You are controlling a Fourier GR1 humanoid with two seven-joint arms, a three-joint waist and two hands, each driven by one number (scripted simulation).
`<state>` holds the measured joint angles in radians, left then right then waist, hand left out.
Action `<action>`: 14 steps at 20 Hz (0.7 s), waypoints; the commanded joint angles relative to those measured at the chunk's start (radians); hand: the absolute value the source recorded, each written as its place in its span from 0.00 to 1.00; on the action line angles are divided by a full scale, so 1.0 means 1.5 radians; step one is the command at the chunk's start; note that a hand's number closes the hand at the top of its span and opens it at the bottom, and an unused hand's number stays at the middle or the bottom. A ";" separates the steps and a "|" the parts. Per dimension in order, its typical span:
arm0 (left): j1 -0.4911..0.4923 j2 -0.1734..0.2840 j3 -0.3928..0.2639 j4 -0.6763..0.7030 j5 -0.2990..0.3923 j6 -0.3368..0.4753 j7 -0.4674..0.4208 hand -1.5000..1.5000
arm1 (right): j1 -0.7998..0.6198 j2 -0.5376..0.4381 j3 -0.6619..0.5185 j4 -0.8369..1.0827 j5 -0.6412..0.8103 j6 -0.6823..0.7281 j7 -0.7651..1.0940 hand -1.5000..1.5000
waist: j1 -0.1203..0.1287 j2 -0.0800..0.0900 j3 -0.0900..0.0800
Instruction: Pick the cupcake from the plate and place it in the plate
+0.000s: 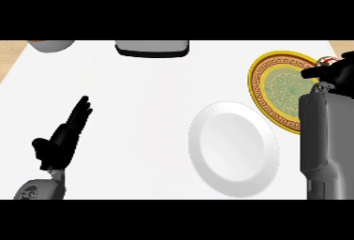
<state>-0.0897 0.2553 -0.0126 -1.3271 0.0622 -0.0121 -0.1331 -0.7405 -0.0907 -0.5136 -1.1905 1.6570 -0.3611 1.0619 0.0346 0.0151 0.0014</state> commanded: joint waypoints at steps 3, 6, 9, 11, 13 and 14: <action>-0.009 0.008 0.009 0.000 0.010 -0.016 0.007 0.50 | -0.041 0.015 -0.080 0.116 -0.003 -0.174 0.099 0.00 | 0.005 0.001 0.000; -0.008 -0.013 -0.002 0.001 -0.011 0.016 0.014 0.50 | -0.048 0.003 -0.110 0.127 -0.022 -0.232 0.068 0.00 | -0.004 -0.002 0.000; 0.020 -0.007 0.003 -0.001 -0.007 0.002 -0.020 0.50 | -0.050 0.001 -0.124 0.111 -0.008 -0.328 0.043 0.00 | 0.001 -0.001 0.000; 0.013 0.002 0.011 -0.005 0.008 -0.011 0.006 0.50 | -0.035 0.010 -0.132 0.073 -0.009 -0.382 0.021 0.00 | -0.008 -0.005 0.000; 0.016 -0.025 -0.004 0.001 -0.011 0.018 0.001 0.50 | 0.000 0.035 -0.131 0.037 -0.030 -0.422 -0.002 0.00 | -0.021 -0.009 0.000; 0.019 -0.015 0.001 0.002 -0.007 0.007 -0.003 0.50 | -0.022 0.047 -0.135 0.026 -0.021 -0.440 0.017 0.00 | -0.016 -0.009 -0.001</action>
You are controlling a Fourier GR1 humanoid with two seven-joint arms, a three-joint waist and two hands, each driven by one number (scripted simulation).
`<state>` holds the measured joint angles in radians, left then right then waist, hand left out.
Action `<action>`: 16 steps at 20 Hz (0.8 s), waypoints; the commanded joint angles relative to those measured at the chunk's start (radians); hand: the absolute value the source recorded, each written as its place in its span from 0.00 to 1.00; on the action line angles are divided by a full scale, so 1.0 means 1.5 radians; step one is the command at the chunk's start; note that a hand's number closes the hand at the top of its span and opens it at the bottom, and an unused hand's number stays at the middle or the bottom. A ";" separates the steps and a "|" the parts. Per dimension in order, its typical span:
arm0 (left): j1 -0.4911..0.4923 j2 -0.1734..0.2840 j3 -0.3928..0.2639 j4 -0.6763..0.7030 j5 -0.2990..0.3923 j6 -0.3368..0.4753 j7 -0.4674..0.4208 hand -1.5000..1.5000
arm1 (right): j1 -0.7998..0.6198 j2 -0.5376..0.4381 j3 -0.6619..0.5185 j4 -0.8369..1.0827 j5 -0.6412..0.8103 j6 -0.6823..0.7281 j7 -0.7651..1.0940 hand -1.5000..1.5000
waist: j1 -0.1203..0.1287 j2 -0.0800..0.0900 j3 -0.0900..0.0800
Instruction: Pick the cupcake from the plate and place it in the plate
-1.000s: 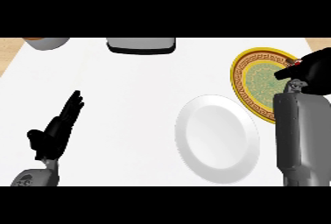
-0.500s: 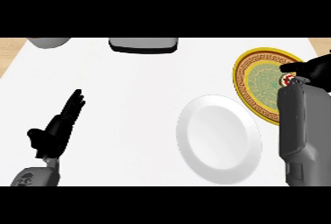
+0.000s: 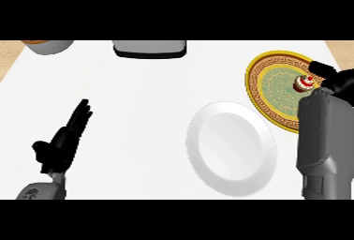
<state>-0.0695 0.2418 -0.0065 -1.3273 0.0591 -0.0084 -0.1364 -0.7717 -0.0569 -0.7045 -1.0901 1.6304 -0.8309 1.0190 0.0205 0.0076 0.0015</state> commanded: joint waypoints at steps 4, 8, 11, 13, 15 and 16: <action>-0.009 0.034 0.029 -0.014 0.013 -0.011 0.032 0.50 | 0.086 0.037 0.059 -0.120 -0.115 -0.199 0.007 0.00 | -0.016 -0.011 0.000; 0.005 0.011 0.017 -0.022 0.001 0.007 0.026 0.50 | 0.244 0.038 0.172 -0.219 -0.147 -0.231 0.046 0.00 | -0.018 -0.013 -0.001; 0.002 0.013 0.025 -0.004 0.003 0.003 0.015 0.50 | 0.364 0.038 0.271 -0.311 -0.186 -0.239 0.061 0.00 | -0.026 -0.012 -0.001; 0.029 0.002 0.016 -0.019 0.005 -0.004 0.003 0.50 | 0.450 0.038 0.353 -0.342 -0.177 -0.257 0.088 0.00 | -0.018 -0.011 -0.001; 0.003 0.005 0.024 -0.037 0.013 0.003 0.043 0.50 | 0.536 0.038 0.382 -0.422 -0.191 -0.257 0.080 0.00 | -0.025 -0.011 -0.001; 0.062 0.029 0.032 -0.034 0.013 -0.031 -0.014 0.50 | 0.556 0.038 0.409 -0.439 -0.162 -0.238 0.105 0.00 | -0.017 -0.009 -0.001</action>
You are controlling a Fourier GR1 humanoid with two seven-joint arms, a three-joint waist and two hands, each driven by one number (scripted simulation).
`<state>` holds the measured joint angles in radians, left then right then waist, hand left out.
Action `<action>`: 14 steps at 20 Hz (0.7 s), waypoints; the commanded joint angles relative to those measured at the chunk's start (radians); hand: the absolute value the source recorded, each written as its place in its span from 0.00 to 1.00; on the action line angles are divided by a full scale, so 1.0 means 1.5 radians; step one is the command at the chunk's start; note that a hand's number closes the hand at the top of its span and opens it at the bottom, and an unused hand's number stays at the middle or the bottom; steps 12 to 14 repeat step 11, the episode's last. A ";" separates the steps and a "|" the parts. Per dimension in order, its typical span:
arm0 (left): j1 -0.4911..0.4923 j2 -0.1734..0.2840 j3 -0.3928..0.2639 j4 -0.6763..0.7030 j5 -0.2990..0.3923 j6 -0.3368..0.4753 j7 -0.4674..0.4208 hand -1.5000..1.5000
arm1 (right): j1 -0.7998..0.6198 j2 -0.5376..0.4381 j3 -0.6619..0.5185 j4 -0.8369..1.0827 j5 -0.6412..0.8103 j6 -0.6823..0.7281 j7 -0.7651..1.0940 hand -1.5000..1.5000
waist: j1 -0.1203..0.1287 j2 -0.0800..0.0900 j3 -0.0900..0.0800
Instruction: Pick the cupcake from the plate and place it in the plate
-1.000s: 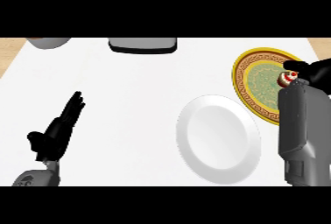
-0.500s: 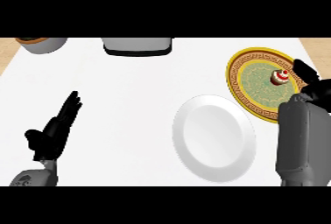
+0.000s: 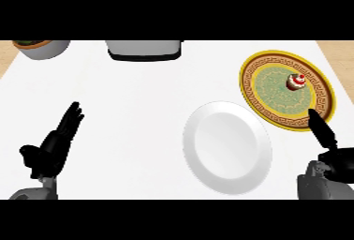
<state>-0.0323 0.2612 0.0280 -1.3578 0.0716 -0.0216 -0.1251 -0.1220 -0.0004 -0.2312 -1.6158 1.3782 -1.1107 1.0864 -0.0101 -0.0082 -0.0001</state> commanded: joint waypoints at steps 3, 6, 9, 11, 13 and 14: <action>0.006 -0.010 0.004 -0.001 0.003 -0.006 -0.002 0.50 | 0.210 0.000 0.161 -0.123 0.031 -0.111 0.088 0.00 | 0.002 0.004 0.000; -0.026 -0.030 -0.011 0.008 -0.033 0.024 0.003 0.50 | 0.259 0.000 0.167 -0.103 -0.009 -0.148 0.047 0.00 | 0.001 0.005 0.000; -0.015 0.009 0.030 0.012 0.007 -0.027 0.003 0.50 | 0.318 0.000 0.203 -0.143 0.030 -0.169 0.076 0.00 | 0.002 0.005 0.000; -0.024 0.002 0.022 -0.006 -0.007 -0.009 0.031 0.50 | 0.347 0.000 0.217 -0.147 0.064 -0.191 0.091 0.00 | 0.001 0.005 0.000; -0.024 0.002 0.022 -0.006 -0.007 -0.009 0.031 0.50 | 0.347 0.000 0.217 -0.147 0.064 -0.191 0.091 0.00 | 0.001 0.005 0.000; -0.024 0.002 0.022 -0.006 -0.007 -0.009 0.031 0.50 | 0.347 0.000 0.217 -0.147 0.064 -0.191 0.091 0.00 | 0.001 0.005 0.000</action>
